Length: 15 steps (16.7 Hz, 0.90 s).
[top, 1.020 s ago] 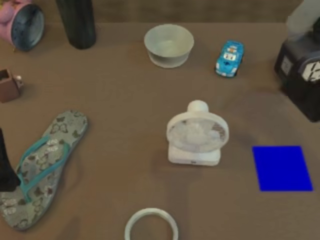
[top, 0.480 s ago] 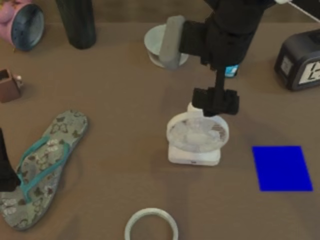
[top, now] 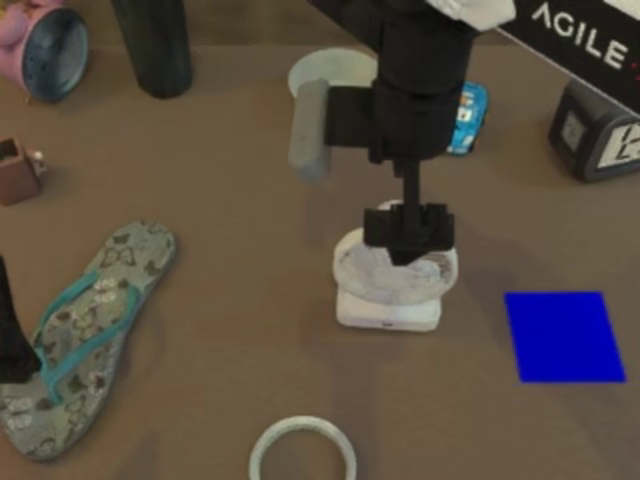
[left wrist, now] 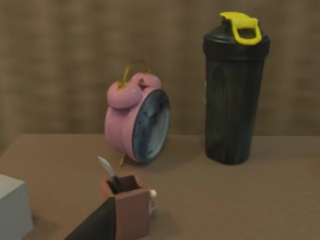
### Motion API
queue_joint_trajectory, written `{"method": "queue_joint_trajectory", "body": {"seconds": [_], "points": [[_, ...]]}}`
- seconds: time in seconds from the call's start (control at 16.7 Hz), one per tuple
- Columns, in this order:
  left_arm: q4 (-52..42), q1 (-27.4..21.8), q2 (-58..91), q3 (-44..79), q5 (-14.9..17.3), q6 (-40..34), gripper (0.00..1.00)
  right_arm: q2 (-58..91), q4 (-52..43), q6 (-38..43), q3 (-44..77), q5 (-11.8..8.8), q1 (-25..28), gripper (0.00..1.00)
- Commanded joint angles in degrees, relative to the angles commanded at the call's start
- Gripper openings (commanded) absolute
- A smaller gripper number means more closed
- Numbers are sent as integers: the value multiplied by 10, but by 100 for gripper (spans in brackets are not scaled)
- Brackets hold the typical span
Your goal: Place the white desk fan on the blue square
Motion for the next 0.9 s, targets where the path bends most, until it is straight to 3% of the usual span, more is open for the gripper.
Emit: {"method": "queue_joint_trajectory", "body": {"seconds": [0.54,0.84,0.9], "points": [[0,0,0,0,0,0,100,-16,114,1,-130,0,1,100],[0,0,0,0,0,0,100,-17,124,1,-141,0,1,100],[0,0,0,0,0,0,100,-17,124,1,-141,0,1,92]]}}
